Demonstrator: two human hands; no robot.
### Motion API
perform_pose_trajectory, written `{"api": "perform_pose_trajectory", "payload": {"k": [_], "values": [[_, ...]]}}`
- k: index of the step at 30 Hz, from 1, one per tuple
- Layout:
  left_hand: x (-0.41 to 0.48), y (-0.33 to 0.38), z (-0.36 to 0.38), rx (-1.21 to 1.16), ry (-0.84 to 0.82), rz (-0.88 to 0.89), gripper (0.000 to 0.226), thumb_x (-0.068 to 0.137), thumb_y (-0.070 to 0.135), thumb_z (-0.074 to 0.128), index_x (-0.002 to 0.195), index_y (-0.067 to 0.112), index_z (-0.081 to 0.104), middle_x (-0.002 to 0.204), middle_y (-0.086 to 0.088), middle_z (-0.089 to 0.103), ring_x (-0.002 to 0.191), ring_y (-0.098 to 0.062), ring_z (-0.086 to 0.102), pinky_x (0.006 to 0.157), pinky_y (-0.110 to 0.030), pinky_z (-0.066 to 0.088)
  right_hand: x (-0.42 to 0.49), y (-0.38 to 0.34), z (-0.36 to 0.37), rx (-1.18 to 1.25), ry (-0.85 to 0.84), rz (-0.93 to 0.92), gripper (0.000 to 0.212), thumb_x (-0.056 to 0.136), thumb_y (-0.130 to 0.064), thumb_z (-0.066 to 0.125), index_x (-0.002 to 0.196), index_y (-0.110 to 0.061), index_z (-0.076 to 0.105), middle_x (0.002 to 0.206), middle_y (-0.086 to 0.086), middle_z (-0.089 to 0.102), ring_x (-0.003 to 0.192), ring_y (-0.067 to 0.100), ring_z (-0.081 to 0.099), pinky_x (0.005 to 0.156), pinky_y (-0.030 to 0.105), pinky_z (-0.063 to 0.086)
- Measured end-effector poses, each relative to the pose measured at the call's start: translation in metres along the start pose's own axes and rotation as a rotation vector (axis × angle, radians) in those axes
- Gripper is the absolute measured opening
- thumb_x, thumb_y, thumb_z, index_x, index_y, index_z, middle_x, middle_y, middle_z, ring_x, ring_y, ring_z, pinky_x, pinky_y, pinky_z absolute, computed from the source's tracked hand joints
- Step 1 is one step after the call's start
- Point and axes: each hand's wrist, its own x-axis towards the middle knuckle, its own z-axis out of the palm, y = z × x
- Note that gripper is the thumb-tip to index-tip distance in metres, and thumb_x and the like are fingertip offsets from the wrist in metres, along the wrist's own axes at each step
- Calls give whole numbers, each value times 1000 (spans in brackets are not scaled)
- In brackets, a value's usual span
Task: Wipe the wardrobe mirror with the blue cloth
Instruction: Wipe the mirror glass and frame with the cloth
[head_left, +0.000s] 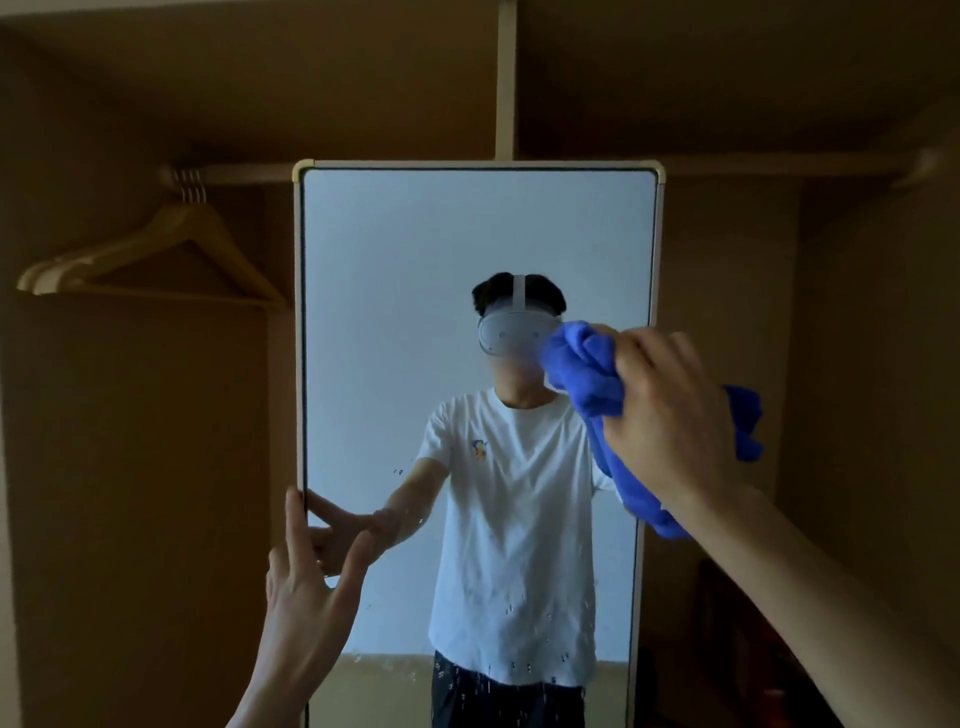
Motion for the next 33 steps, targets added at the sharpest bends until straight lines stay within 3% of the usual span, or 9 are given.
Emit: {"api": "perform_pose_trajectory", "payload": {"k": [3, 8, 12, 16, 18, 21, 26, 30, 33], "values": [[1, -3, 2, -15, 11, 15, 95, 84, 79, 44, 156, 53, -11, 152, -8, 34, 140, -31, 38, 113, -59, 38, -49, -16, 15, -54, -93, -129, 68, 60, -3, 80, 126, -4, 63, 116, 12, 64, 98, 32, 61, 81, 43, 55], [2, -2, 2, -34, -4, 3, 94, 85, 78, 45, 156, 54, -11, 160, -9, 26, 142, -37, 40, 111, -62, 40, -113, -38, 36, -23, -346, -388, 75, 60, -9, 87, 132, -9, 66, 111, 6, 68, 83, 26, 60, 69, 38, 58], [0, -3, 4, -15, 19, 21, 95, 85, 80, 44, 157, 50, -10, 158, -9, 30, 144, -32, 36, 113, -60, 40, -59, -34, 28, -41, -205, -308, 60, 70, -5, 69, 130, -10, 65, 114, 6, 66, 95, 29, 58, 87, 43, 52], [-1, -9, 4, 5, 35, 42, 99, 77, 82, 38, 156, 52, -13, 155, -7, 34, 142, -29, 35, 112, -57, 38, 11, -39, 22, -88, -84, -174, 40, 82, -8, 60, 121, -17, 57, 105, 0, 55, 98, 29, 54, 85, 39, 43], [-1, -14, 3, 7, 35, 58, 97, 79, 83, 37, 155, 54, -14, 153, -5, 34, 141, -28, 37, 111, -57, 38, 5, -44, 24, -10, -43, -119, 50, 79, -10, 60, 129, -13, 58, 112, 5, 58, 99, 29, 55, 84, 41, 47], [0, -17, 2, -4, 44, 67, 93, 86, 81, 43, 155, 55, -14, 155, -4, 34, 142, -27, 37, 110, -55, 40, -54, -57, 38, -22, -140, -285, 61, 72, -12, 62, 133, -8, 59, 115, 9, 63, 93, 31, 57, 86, 46, 51], [0, -19, 1, 4, 40, 62, 93, 84, 74, 43, 155, 56, -14, 155, -2, 34, 142, -23, 35, 111, -52, 39, -104, -69, 51, 26, -303, -434, 71, 62, -5, 83, 130, -10, 66, 112, 6, 68, 86, 27, 62, 70, 41, 57], [1, -20, -1, 0, 31, 74, 91, 86, 73, 44, 153, 58, -15, 157, 0, 31, 144, -22, 33, 111, -51, 39, -36, -67, 37, -8, -147, -299, 56, 75, -8, 59, 130, -11, 63, 114, 5, 65, 97, 29, 57, 91, 41, 47], [-1, -22, -1, -3, 42, 89, 89, 86, 72, 44, 152, 60, -15, 154, 4, 32, 142, -17, 31, 103, -41, 39, 12, -73, 32, -123, -130, -226, 46, 83, -17, 40, 127, -20, 55, 107, -3, 56, 100, 28, 52, 88, 40, 42]]}}
